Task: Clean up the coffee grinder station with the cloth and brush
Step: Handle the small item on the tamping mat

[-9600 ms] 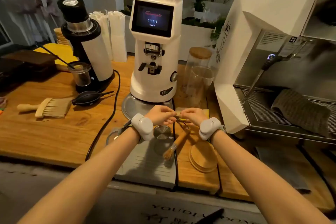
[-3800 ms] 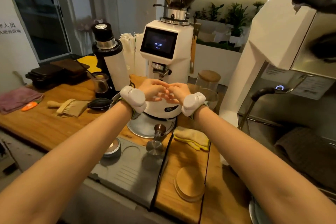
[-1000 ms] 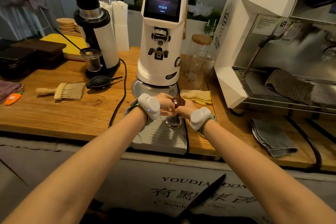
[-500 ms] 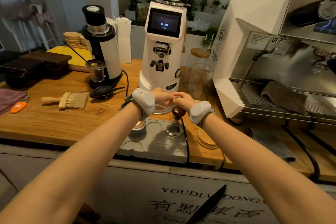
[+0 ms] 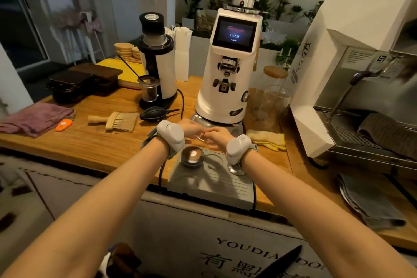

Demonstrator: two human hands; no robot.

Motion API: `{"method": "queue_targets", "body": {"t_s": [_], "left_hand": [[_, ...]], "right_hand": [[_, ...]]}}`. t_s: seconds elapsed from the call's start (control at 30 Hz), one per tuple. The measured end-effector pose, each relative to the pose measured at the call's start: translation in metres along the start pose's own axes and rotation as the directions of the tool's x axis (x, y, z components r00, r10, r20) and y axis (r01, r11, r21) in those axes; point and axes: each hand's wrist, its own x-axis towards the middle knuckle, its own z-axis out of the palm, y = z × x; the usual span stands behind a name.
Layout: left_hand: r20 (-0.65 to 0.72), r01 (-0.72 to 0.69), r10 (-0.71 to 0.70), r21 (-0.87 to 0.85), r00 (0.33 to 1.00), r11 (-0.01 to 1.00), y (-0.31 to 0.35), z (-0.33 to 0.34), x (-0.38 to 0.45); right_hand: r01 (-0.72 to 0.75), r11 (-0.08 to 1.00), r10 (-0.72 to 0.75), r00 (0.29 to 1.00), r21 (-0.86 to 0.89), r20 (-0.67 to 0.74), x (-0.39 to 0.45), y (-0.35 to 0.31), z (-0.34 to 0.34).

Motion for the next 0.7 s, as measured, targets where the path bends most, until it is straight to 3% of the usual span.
{"method": "queue_targets", "body": {"t_s": [0.13, 0.3, 0.4, 0.47, 0.53, 0.63, 0.7], "left_hand": [[-0.029, 0.043, -0.040, 0.107, 0.999, 0.993, -0.025, -0.004, 0.005], [0.032, 0.061, -0.067, 0.153, 0.997, 0.986, -0.052, -0.006, 0.012], [0.064, 0.020, -0.034, 0.207, 0.997, 0.978, -0.058, -0.001, 0.018], [0.073, -0.013, -0.002, 0.208, 0.997, 0.978, -0.061, 0.001, 0.020], [0.085, -0.044, 0.028, 0.190, 0.996, 0.981, -0.063, 0.003, 0.021], [0.116, -0.086, 0.063, 0.208, 0.991, 0.974, -0.067, 0.007, 0.024], [0.102, -0.073, 0.050, 0.233, 0.994, 0.970, -0.069, 0.011, 0.025]], "right_hand": [[-0.028, 0.997, 0.031, 0.999, -0.073, 0.039, 0.000, 0.009, 0.012], [-0.031, 0.966, 0.063, 0.991, -0.255, 0.117, -0.006, 0.014, 0.019], [0.149, 0.786, -0.005, 0.972, -0.600, 0.234, -0.013, 0.013, 0.013], [0.297, 0.613, -0.060, 0.941, -0.732, 0.333, -0.014, 0.011, 0.006], [0.331, 0.498, -0.041, 0.932, -0.802, 0.359, -0.018, 0.007, 0.008], [0.363, 0.531, -0.090, 0.923, -0.765, 0.375, -0.018, 0.010, 0.013], [0.337, 0.486, -0.067, 0.934, -0.806, 0.351, -0.018, 0.008, 0.010]]}}
